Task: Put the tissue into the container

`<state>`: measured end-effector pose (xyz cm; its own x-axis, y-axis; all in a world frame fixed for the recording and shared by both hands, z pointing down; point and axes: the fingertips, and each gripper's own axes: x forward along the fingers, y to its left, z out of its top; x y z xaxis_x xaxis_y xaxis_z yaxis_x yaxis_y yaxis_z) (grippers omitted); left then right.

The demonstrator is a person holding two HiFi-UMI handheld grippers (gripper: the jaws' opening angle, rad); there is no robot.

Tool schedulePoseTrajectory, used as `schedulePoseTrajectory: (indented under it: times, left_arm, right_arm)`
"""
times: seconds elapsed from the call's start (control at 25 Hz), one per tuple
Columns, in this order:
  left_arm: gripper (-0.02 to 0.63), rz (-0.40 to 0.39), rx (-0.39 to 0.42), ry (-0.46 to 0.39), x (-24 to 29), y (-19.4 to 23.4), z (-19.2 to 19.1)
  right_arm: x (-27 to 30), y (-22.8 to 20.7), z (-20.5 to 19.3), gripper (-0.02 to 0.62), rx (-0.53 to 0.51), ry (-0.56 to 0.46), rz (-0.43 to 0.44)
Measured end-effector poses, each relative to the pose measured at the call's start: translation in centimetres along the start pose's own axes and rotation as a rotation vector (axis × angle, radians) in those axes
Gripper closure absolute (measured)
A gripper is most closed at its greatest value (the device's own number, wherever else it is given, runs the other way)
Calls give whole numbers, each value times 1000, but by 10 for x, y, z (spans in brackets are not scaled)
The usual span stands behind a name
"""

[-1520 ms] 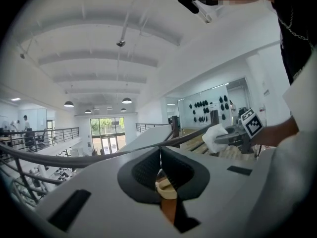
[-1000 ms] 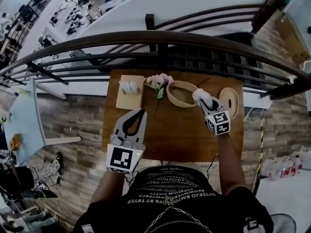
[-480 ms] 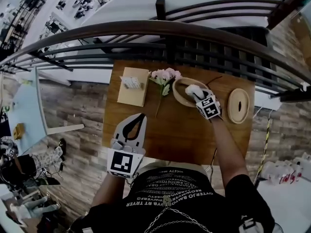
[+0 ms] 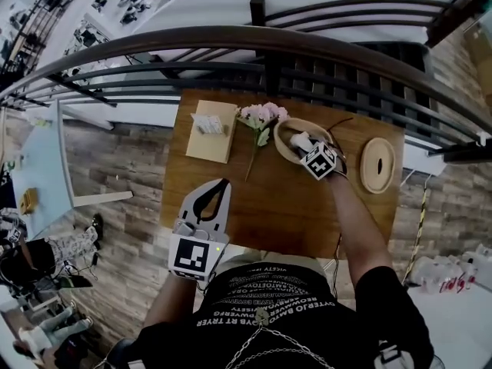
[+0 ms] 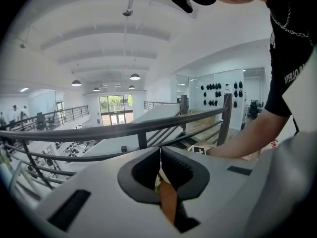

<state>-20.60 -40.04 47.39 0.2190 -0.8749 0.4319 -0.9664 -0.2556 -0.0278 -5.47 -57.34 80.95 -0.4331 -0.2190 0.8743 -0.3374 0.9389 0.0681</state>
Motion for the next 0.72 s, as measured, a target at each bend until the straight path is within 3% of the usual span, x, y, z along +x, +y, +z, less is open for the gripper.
schedulePoseTrajectory:
  times: [0.2,0.48,0.56,0.72]
  left_arm:
    - [575,-19,29,-50,-17,-8,17]
    - [575,-26,56,-80,-49,-11,25]
    - [575,-26,58,-100,-58,-12,27]
    - [575,-33,69,-136,-74,-13,32]
  right_arm:
    - [-32,1,7,296,69,-108,-28]
    - [-110,16,-5,284,155,-226,-135]
    - [-143,23,-6,323,180,-273,-197]
    - [-221,33,-3,515,231,-393,-366]
